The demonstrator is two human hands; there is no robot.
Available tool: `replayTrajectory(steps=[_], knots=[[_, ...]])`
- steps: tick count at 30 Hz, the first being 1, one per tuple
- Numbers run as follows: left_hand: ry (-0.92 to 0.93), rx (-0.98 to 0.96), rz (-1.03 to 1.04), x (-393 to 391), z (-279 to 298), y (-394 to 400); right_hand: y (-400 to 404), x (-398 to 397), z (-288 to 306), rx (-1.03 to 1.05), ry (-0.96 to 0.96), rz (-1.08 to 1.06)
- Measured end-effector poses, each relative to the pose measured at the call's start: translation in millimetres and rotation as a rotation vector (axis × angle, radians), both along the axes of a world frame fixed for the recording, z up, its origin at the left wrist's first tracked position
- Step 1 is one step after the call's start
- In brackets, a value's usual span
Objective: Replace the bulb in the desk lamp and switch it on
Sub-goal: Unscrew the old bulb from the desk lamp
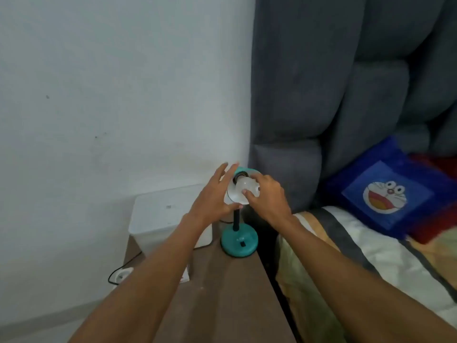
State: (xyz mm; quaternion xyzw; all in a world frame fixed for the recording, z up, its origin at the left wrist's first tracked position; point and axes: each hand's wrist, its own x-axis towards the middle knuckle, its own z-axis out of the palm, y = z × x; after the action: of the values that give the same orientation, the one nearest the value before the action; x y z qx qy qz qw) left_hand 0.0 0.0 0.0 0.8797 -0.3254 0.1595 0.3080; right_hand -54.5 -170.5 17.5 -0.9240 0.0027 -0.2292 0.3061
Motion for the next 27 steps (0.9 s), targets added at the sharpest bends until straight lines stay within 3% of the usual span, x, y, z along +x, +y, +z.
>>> replayTrajectory(steps=[4,11,20,27], knots=[[0.060,0.076,-0.061,23,-13,-8,2,14,-10,0.098,0.030,-0.019],[-0.006,-0.019,-0.128,42,-33,-10,10,32,-27,0.217,0.025,-0.073],[-0.031,-0.016,-0.146,47,-35,-8,19,32,-39,-0.033,-0.019,-0.063],[-0.060,-0.020,-0.149,47,-36,-6,17,34,-37,0.228,0.041,-0.116]])
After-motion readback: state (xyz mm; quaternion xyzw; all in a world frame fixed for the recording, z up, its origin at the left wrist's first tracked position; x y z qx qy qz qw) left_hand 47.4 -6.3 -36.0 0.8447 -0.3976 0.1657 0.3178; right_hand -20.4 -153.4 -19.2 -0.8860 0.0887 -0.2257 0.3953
